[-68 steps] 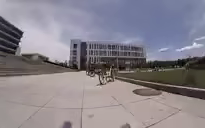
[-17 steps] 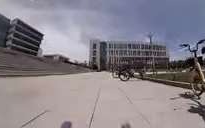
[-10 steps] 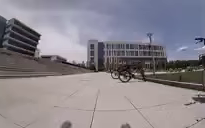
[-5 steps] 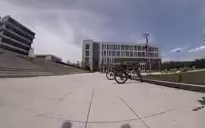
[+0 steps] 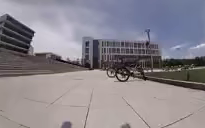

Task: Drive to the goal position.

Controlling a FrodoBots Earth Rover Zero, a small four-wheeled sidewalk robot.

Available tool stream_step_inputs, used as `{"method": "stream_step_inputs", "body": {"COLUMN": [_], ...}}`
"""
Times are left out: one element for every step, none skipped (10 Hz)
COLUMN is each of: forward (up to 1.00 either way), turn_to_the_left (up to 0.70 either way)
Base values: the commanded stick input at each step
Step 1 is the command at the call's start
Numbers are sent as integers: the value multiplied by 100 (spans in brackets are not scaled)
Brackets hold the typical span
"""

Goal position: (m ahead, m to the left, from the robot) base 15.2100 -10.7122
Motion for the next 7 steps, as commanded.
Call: {"method": "stream_step_inputs", "body": {"forward": [70, 70, 70, 70, 70, 70, 70], "turn_to_the_left": [0, 0, 0, -3, -13, -23, -32]}}
